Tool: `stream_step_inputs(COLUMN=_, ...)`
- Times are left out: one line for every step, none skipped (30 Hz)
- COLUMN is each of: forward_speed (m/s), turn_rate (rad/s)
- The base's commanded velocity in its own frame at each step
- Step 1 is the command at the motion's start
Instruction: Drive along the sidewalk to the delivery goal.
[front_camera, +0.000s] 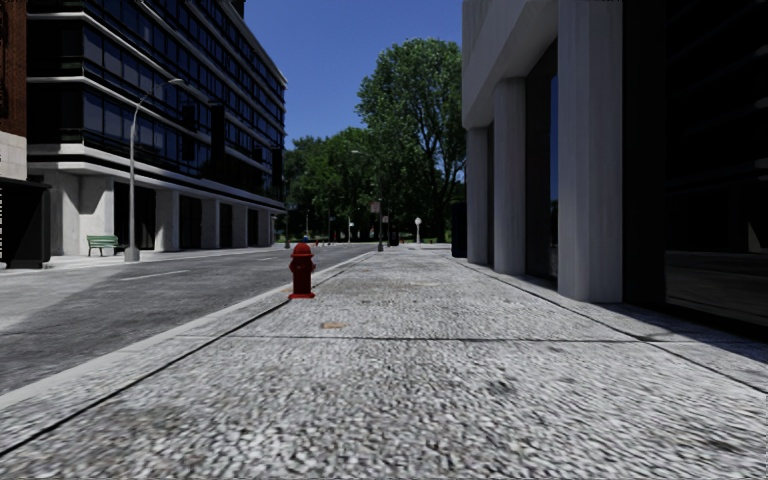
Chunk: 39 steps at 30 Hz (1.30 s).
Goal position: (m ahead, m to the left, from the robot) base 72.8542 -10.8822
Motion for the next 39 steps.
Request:
stream_step_inputs(forward_speed=2.0, turn_rate=-0.22)
stream_step_inputs(forward_speed=2.0, turn_rate=-0.22)
stream_step_inputs(forward_speed=2.0, turn_rate=-0.22)
stream_step_inputs(forward_speed=2.0, turn_rate=-0.22)
stream_step_inputs(forward_speed=2.0, turn_rate=-0.22)
stream_step_inputs(forward_speed=2.0, turn_rate=-0.23)
stream_step_inputs(forward_speed=2.0, turn_rate=-0.23)
stream_step_inputs(forward_speed=2.0, turn_rate=-0.23)
stream_step_inputs(forward_speed=2.0, turn_rate=-0.23)
stream_step_inputs(forward_speed=2.0, turn_rate=-0.23)
stream_step_inputs(forward_speed=2.0, turn_rate=-0.23)
stream_step_inputs(forward_speed=2.0, turn_rate=-0.23)
stream_step_inputs(forward_speed=2.0, turn_rate=-0.23)
stream_step_inputs(forward_speed=2.0, turn_rate=-0.23)
stream_step_inputs(forward_speed=2.0, turn_rate=-0.23)
stream_step_inputs(forward_speed=2.0, turn_rate=-0.23)
stream_step_inputs(forward_speed=2.0, turn_rate=-0.23)
stream_step_inputs(forward_speed=2.0, turn_rate=-0.23)
stream_step_inputs(forward_speed=2.0, turn_rate=-0.23)
stream_step_inputs(forward_speed=2.0, turn_rate=-0.23)
stream_step_inputs(forward_speed=2.0, turn_rate=-0.23)
stream_step_inputs(forward_speed=2.0, turn_rate=-0.23)
stream_step_inputs(forward_speed=2.0, turn_rate=-0.23)
stream_step_inputs(forward_speed=2.0, turn_rate=-0.2)
stream_step_inputs(forward_speed=2.0, turn_rate=0.0)
stream_step_inputs(forward_speed=2.0, turn_rate=0.0)
stream_step_inputs(forward_speed=2.0, turn_rate=0.0)
stream_step_inputs(forward_speed=2.0, turn_rate=0.0)
stream_step_inputs(forward_speed=2.0, turn_rate=0.0)
stream_step_inputs(forward_speed=2.0, turn_rate=0.0)
stream_step_inputs(forward_speed=2.0, turn_rate=0.0)
stream_step_inputs(forward_speed=2.0, turn_rate=0.0)
stream_step_inputs(forward_speed=2.0, turn_rate=0.0)
stream_step_inputs(forward_speed=2.0, turn_rate=0.0)
stream_step_inputs(forward_speed=2.0, turn_rate=0.0)
stream_step_inputs(forward_speed=2.0, turn_rate=0.0)
stream_step_inputs(forward_speed=2.0, turn_rate=0.0)
stream_step_inputs(forward_speed=2.0, turn_rate=0.0)
stream_step_inputs(forward_speed=2.0, turn_rate=0.0)
